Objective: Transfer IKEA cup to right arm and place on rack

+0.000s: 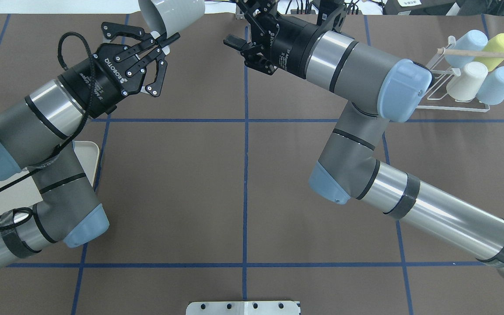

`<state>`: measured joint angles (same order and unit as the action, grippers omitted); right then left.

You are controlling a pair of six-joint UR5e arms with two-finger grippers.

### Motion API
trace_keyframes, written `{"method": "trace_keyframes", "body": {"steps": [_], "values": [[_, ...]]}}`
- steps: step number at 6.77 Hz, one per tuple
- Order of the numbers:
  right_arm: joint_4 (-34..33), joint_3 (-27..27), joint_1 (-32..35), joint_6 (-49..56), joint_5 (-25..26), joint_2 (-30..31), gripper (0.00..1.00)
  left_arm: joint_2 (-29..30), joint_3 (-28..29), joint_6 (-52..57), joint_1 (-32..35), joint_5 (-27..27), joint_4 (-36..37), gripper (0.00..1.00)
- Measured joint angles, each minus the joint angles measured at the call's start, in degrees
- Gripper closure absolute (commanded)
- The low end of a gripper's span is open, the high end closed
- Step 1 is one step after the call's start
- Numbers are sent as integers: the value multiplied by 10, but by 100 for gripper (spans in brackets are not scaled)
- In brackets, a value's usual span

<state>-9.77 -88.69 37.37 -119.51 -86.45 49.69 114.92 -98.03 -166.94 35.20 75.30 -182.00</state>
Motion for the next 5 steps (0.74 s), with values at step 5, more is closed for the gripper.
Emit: {"method": "trace_keyframes", "body": {"steps": [5], "values": [[6, 8, -14, 3, 15, -2, 0, 25, 17, 7, -33, -13, 6, 100]]}}
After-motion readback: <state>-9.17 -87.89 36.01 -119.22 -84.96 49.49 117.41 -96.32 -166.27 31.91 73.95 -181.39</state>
